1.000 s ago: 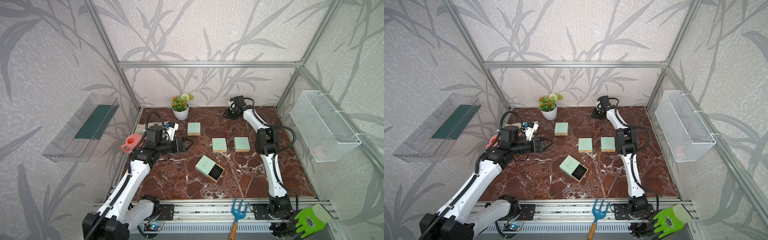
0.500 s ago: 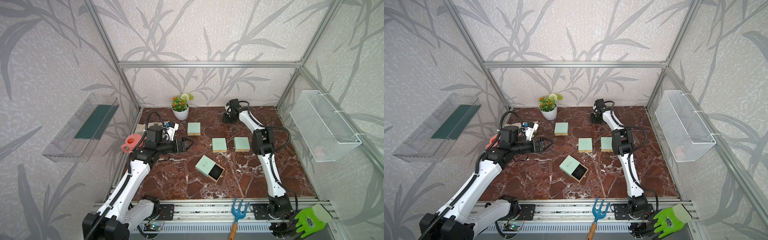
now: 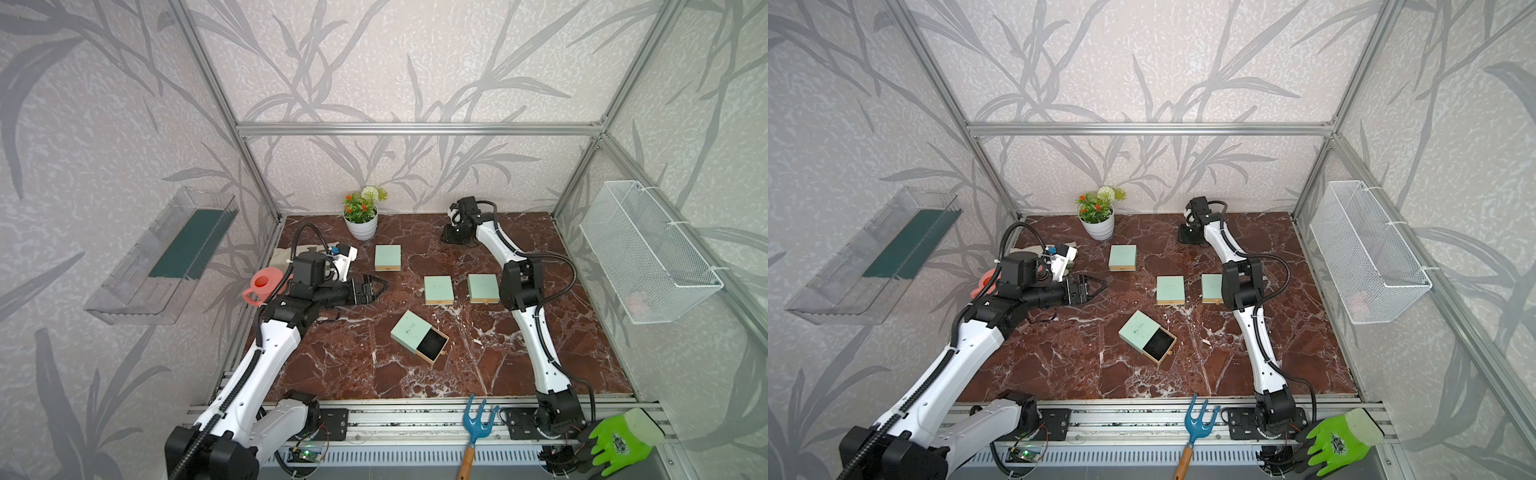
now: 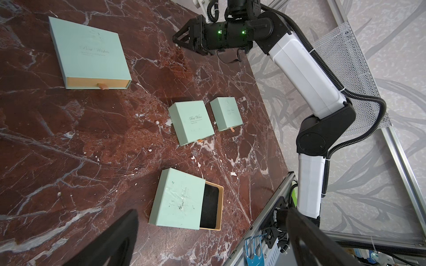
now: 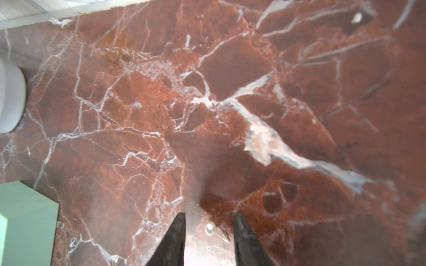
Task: Take out the earrings from the drawer-style jewelry box
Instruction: Pick up the earring from the center of the board.
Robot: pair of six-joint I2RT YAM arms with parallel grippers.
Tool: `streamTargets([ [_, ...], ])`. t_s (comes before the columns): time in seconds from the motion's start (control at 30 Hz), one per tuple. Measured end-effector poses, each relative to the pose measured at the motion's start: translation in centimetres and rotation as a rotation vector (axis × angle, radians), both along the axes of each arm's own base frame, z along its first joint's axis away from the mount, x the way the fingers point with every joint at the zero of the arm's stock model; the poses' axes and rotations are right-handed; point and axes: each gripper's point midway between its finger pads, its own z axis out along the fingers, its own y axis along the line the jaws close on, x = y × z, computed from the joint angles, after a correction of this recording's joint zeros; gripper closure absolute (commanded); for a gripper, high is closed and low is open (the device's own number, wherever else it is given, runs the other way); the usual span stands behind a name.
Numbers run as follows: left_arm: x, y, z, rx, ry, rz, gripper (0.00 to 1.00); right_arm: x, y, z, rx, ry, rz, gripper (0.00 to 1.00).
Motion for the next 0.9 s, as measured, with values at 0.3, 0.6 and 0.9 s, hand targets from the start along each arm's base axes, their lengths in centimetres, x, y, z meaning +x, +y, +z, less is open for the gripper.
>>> streamTargets([
  [0.3, 0.0, 0.0, 0.0, -0.001, 0.000, -0.002, 0.01, -0.5, 0.7, -0.2, 0.011, 0.010, 0.030, 0.69],
  [0.6, 0.0, 0.0, 0.0, -0.002, 0.001, -0.001, 0.01, -0.6, 0.6, -0.3, -0.009, -0.002, 0.056, 0.70],
  [0.9, 0.0, 0.0, 0.0, -0.005, 0.005, 0.001, 0.01, -1.0, 0.8, -0.5, -0.104, -0.015, 0.055, 0.75],
])
